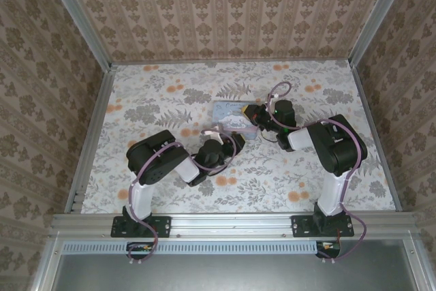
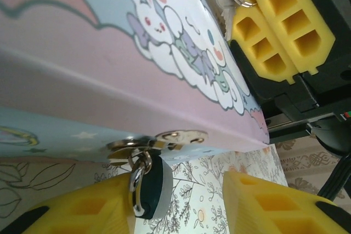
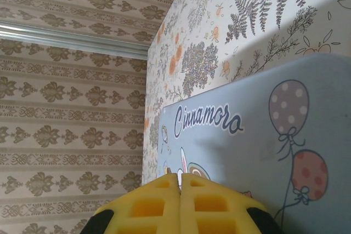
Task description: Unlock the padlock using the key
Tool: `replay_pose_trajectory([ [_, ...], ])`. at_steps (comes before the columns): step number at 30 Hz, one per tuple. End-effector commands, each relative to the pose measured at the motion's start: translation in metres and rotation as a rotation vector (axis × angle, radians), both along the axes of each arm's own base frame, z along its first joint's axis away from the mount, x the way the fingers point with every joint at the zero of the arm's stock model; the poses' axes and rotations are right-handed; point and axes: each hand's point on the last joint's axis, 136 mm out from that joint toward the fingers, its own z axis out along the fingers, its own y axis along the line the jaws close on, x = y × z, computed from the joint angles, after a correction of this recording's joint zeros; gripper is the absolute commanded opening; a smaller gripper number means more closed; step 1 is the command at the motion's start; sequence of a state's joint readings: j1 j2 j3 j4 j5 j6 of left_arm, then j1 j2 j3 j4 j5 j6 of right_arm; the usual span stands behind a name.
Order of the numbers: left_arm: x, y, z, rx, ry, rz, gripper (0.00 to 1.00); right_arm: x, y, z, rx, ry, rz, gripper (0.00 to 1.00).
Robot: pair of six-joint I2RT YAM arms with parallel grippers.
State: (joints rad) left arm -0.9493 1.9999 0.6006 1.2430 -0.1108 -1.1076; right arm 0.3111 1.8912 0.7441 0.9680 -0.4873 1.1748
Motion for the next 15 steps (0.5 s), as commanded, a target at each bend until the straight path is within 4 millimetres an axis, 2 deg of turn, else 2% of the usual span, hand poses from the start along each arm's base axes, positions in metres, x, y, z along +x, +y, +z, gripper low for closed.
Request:
replay_pose_trajectory([
  [1, 0.004, -0.014, 0.019, -0.069, -0.032, -0.018, 0.45, -0.026, 0.003, -0.058, -0.051, 0.182, 0.037, 0.0],
  [8, 0.002, -0.021, 0.006, -0.056, -0.008, -0.021, 0.49, -0.026, 0.005, -0.058, -0.049, 0.183, 0.039, 0.0],
  [12, 0.003, -0.016, -0.006, -0.042, 0.014, 0.001, 0.49, -0.026, 0.005, -0.057, -0.048, 0.182, 0.041, 0.0],
  [15, 0.005, -0.014, -0.006, -0.038, 0.011, 0.012, 0.48, -0.026, 0.006, -0.056, -0.048, 0.179, 0.041, 0.0],
])
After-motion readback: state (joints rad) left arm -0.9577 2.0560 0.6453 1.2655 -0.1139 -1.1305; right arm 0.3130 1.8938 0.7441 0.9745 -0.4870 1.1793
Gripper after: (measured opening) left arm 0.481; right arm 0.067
